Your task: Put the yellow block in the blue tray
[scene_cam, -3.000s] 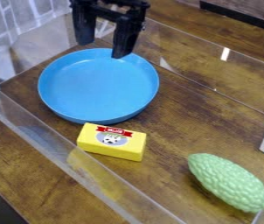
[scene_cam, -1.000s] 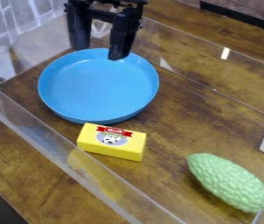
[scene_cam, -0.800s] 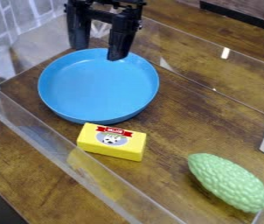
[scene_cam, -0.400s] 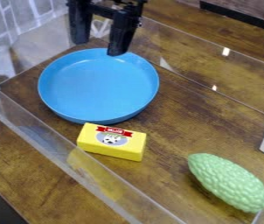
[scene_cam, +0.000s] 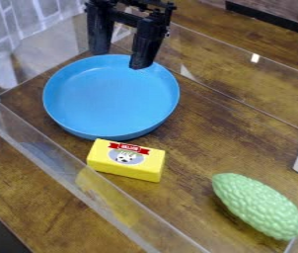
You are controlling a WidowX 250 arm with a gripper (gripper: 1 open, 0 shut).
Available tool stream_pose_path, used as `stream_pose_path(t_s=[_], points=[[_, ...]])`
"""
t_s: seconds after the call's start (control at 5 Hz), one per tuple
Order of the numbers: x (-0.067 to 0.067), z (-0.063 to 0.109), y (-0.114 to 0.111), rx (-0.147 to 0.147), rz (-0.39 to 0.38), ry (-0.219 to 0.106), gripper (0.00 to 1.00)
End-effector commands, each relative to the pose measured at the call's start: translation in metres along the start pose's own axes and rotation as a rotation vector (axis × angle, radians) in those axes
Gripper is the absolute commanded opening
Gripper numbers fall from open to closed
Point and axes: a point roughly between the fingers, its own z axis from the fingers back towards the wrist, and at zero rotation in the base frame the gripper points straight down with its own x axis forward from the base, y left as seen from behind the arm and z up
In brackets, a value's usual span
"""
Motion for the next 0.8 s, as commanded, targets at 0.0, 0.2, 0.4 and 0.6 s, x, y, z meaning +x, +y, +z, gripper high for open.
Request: stream_pose_path(t_s=[0.0, 0.2, 0.4, 0.6], points=[[-0.004, 0.02, -0.001, -0.006, -0.013, -0.062, 1.0], [-0.004, 0.011, -0.004, -0.003, -0.05, -0.046, 1.0], [-0.006, 0.0, -0.009, 0.003, -0.109, -0.031, 1.0], [-0.009, -0.01, -0.016, 0.012, -0.196, -0.024, 1.0]])
